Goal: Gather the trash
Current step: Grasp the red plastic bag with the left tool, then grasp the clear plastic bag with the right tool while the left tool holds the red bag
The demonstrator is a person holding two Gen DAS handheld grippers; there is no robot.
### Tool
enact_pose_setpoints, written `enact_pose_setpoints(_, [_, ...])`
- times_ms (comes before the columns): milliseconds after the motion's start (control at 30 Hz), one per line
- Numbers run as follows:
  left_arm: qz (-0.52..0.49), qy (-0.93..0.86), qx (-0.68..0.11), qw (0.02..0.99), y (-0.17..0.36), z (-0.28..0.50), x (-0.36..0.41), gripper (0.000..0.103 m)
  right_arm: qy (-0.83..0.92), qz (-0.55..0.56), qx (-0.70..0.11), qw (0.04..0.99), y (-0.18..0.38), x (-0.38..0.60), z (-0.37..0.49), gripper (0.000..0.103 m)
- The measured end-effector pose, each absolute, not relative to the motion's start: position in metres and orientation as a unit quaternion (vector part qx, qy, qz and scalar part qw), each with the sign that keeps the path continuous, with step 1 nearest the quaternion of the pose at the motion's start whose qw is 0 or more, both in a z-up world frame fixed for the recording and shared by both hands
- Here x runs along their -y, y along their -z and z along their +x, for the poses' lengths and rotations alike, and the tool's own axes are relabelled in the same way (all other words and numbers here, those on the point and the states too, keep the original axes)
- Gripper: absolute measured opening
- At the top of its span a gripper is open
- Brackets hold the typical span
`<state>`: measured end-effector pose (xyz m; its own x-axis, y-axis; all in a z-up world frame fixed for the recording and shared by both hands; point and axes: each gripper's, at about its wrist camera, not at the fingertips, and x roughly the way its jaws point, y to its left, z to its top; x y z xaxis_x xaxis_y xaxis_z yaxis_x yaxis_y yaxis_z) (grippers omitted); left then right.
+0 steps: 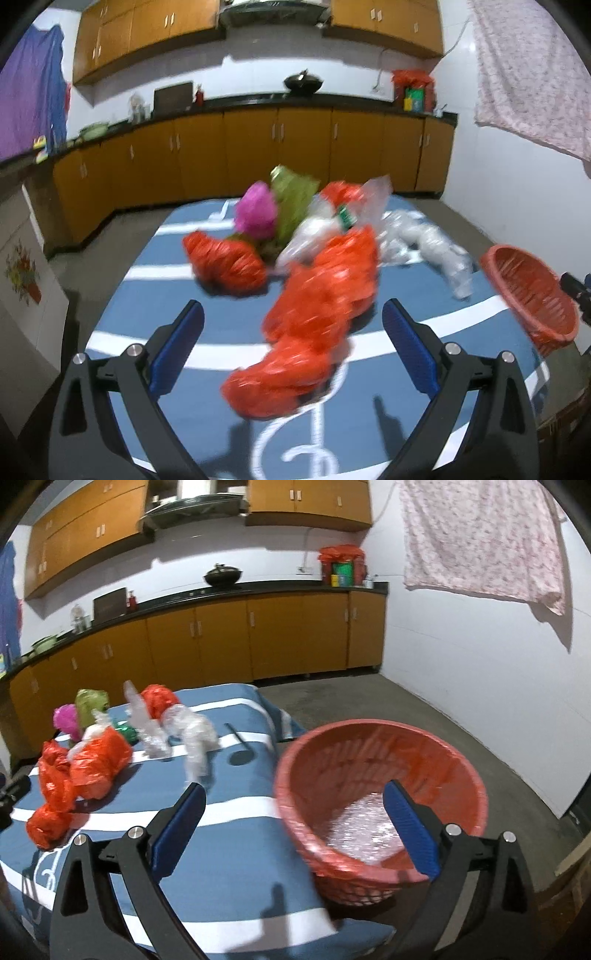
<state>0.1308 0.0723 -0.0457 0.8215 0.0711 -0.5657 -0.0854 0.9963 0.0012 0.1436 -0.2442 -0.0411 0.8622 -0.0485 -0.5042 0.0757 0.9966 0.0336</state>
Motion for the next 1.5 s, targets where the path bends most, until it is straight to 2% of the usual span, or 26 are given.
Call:
enact_pose_setpoints(233, [-0.010, -0.025, -0.342, 0.939, 0.072, 0.152, -0.080, 0.093, 0.001, 0.018, -0.267, 0.964, 0.042, 0.212, 0.151, 0.096])
enact_pose_setpoints(300, [-0.005, -0.019, -0.356, 0.934, 0.080, 0.160, -0.079, 0.086, -0.003, 0.014, -0.270, 0.963, 0.043, 0.206, 0.154, 0.096])
enact_pose_setpoints(667, [-0.015, 0.006, -0.401, 0.916, 0.103, 0.188, -0.084, 0.065, -0.024, 0.022, -0.284, 0.958, 0.049, 0.181, 0.180, 0.096])
enact_pose_setpoints(800, [-0.021, 0.010, -0.410, 0.912, 0.107, 0.191, -0.089, 0.053, -0.033, 0.015, -0.289, 0.957, 0.051, 0.168, 0.195, 0.096])
enact_pose_setpoints(1100, [-0.070, -0.010, -0.394, 0.916, 0.093, 0.184, -0.125, 0.050, -0.027, 0.011, -0.314, 0.949, 0.062, 0.151, 0.269, 0.096])
enact_pose_setpoints(1333, [-0.093, -0.027, -0.364, 0.926, 0.067, 0.188, -0.149, 0.050, -0.011, 0.008, -0.358, 0.934, 0.082, 0.144, 0.326, 0.087])
enact_pose_setpoints(1400, [-0.094, -0.031, -0.358, 0.929, 0.064, 0.192, -0.150, 0.050, -0.010, -0.003, -0.371, 0.929, 0.088, 0.140, 0.336, 0.082])
enact_pose_setpoints(1500, [-0.098, -0.033, -0.354, 0.930, 0.060, 0.199, -0.150, 0.050, -0.017, -0.003, -0.398, 0.917, 0.095, 0.139, 0.346, 0.067])
